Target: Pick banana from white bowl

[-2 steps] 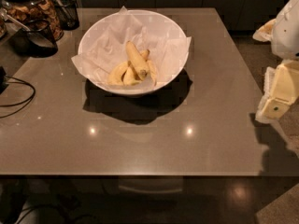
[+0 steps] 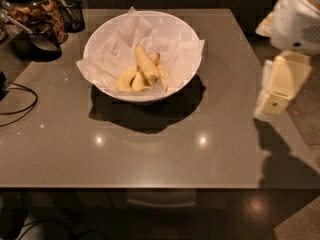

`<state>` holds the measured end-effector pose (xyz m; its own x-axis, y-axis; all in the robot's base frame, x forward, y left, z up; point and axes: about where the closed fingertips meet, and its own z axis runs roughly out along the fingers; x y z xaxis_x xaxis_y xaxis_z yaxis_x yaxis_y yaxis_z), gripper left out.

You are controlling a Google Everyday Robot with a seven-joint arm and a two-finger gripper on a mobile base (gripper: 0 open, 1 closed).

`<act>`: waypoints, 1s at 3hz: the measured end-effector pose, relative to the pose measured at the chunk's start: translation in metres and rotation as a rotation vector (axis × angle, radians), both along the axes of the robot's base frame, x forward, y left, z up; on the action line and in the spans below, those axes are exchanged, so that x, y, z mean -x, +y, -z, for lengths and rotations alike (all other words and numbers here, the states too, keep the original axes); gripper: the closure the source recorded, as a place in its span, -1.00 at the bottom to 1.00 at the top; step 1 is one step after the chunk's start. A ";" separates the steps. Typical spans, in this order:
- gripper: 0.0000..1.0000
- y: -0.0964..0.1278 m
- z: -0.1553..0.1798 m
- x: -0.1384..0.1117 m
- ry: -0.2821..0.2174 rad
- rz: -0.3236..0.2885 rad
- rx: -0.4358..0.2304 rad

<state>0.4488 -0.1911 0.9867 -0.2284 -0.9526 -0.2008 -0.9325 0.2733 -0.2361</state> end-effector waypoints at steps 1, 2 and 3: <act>-1.00 0.027 -0.008 -0.017 0.015 0.005 0.026; -1.00 0.051 -0.012 -0.031 0.011 -0.027 0.062; -1.00 0.055 -0.015 -0.035 -0.015 -0.029 0.051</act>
Offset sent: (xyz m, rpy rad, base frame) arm 0.0374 0.0729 0.0085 -0.1309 0.0703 0.0640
